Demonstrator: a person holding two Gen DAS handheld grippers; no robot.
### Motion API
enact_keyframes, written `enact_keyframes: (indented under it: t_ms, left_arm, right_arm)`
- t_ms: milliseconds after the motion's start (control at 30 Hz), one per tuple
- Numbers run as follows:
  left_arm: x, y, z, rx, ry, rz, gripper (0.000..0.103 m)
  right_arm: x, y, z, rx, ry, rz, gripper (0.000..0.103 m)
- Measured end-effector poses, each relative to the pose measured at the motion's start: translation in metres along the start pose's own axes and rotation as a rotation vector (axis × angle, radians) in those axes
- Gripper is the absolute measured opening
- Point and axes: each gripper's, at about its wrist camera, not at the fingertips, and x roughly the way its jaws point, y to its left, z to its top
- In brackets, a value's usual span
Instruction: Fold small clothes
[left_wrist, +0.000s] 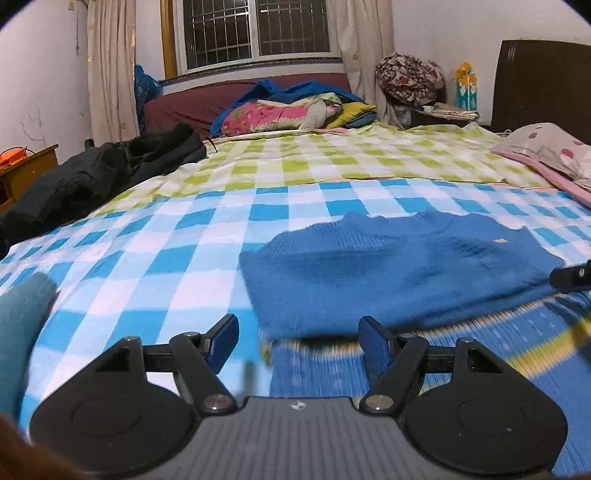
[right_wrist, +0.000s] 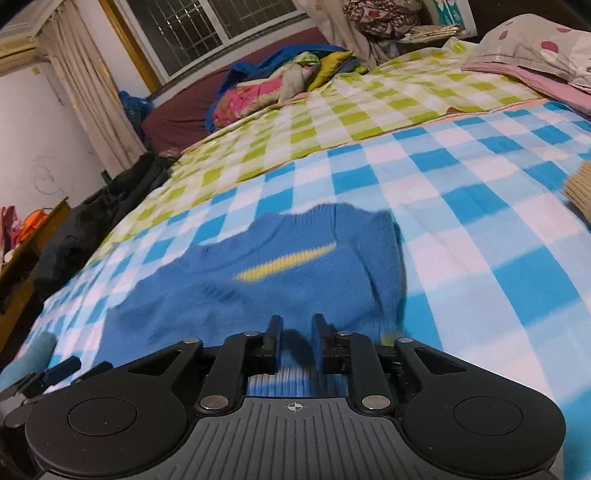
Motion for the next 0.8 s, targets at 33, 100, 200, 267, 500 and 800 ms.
enact_keyframes:
  t_ms: [33, 100, 200, 267, 500, 800]
  left_arm:
    - [-0.008, 0.001, -0.005, -0.002, 0.004, -0.004, 0.076]
    - [-0.022, 0.003, -0.015, -0.001, 0.019, -0.004, 0.076]
    - [-0.042, 0.004, -0.028, -0.008, 0.038, -0.011, 0.076]
    - [-0.053, 0.004, -0.035, -0.015, 0.046, -0.015, 0.076]
    - [-0.082, -0.004, -0.058, -0.024, 0.072, -0.039, 0.076]
    - [-0.108, -0.003, -0.077, -0.032, 0.076, -0.046, 0.076]
  right_arm:
    - [-0.007, 0.0, -0.007, -0.003, 0.009, 0.004, 0.022]
    - [-0.02, 0.002, -0.021, -0.023, 0.022, -0.001, 0.022]
    - [-0.042, 0.003, -0.044, -0.055, 0.005, -0.033, 0.025]
    - [-0.053, 0.001, -0.057, -0.06, 0.014, -0.037, 0.028]
    - [-0.089, -0.005, -0.09, -0.071, 0.026, -0.056, 0.032]
    - [-0.127, -0.013, -0.112, -0.082, -0.004, -0.085, 0.036]
